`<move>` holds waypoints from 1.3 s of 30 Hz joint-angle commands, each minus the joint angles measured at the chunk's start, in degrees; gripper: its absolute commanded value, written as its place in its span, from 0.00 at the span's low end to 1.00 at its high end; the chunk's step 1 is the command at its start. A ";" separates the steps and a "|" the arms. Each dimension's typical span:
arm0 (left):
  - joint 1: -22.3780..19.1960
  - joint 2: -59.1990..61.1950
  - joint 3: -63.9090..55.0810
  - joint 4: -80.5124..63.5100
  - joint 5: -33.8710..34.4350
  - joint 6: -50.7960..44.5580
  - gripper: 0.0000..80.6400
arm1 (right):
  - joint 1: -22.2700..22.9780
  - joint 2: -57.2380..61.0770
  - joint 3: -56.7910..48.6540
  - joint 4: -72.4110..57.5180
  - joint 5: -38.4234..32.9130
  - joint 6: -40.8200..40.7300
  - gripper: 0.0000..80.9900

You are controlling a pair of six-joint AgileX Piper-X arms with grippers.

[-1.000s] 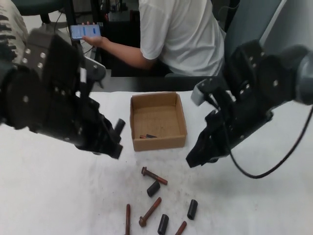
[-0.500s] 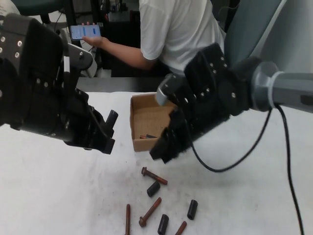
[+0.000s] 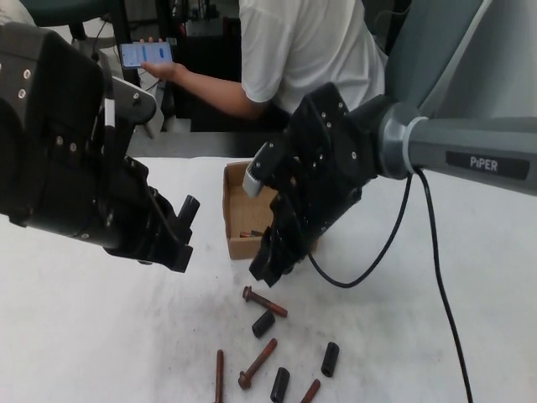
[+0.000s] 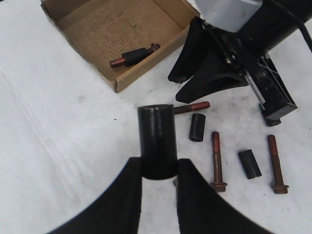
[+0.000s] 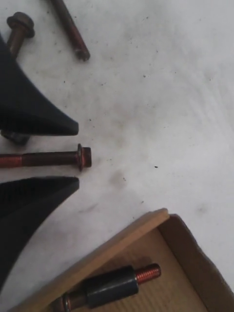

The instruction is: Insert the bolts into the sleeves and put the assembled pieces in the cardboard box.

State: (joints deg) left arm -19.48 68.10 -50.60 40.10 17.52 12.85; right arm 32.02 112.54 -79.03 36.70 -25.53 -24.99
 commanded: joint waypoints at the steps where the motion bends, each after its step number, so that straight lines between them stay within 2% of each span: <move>1: 0.21 -0.77 -0.29 -0.20 -0.24 0.51 0.00 | 0.06 0.25 -0.78 1.40 0.14 -1.92 0.35; 21: 0.21 -0.77 -0.29 -0.04 -0.24 0.89 0.00 | 0.30 2.79 -0.78 4.23 0.27 -3.23 0.34; 29: 0.21 -0.77 -0.29 -0.04 -0.24 0.89 0.00 | 2.75 3.90 -0.78 0.63 0.27 -3.23 0.34; 39: 0.21 -0.77 -0.29 -0.04 -0.24 0.89 0.00 | 2.75 3.90 -0.78 -0.96 0.39 -3.08 0.34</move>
State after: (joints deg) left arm -19.38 68.10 -50.60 40.25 17.52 13.70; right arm 34.92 116.56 -79.30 35.61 -25.14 -27.85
